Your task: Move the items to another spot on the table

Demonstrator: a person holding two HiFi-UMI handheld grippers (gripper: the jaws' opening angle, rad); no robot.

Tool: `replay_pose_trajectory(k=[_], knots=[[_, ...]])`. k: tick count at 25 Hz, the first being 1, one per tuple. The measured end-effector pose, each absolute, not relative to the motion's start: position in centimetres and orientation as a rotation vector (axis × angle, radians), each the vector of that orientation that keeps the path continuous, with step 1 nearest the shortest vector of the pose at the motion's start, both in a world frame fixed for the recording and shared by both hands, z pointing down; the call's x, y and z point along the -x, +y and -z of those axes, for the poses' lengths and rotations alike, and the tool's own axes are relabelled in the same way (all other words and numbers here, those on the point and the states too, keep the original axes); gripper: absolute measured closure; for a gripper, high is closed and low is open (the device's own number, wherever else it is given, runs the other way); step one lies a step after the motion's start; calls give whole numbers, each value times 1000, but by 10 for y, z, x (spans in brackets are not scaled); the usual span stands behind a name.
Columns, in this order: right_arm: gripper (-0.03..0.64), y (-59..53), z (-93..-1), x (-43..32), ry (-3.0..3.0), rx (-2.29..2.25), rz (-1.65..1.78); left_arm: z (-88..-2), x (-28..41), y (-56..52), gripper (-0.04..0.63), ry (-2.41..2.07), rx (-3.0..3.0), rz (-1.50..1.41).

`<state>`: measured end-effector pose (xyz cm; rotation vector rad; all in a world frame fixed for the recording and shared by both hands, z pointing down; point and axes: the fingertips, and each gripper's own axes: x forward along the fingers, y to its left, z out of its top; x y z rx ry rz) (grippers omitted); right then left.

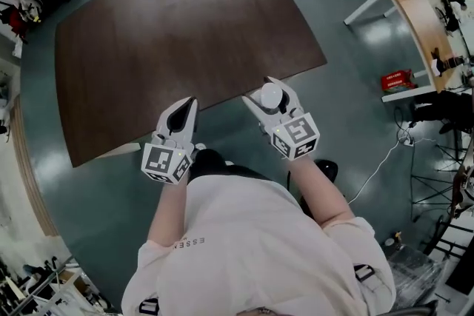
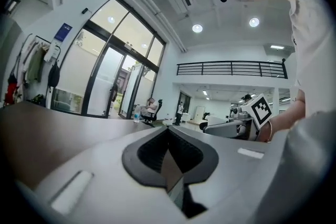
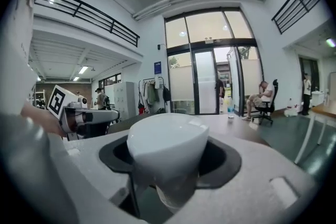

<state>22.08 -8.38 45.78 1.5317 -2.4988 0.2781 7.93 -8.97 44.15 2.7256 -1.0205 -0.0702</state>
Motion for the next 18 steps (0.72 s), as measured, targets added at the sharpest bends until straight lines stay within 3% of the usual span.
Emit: replay_pose_trajectory(k=[18], knots=[[331,-167,-472,-426,-2306,-1840,-380,-452,-291,-200,580,-682,-2777,6]])
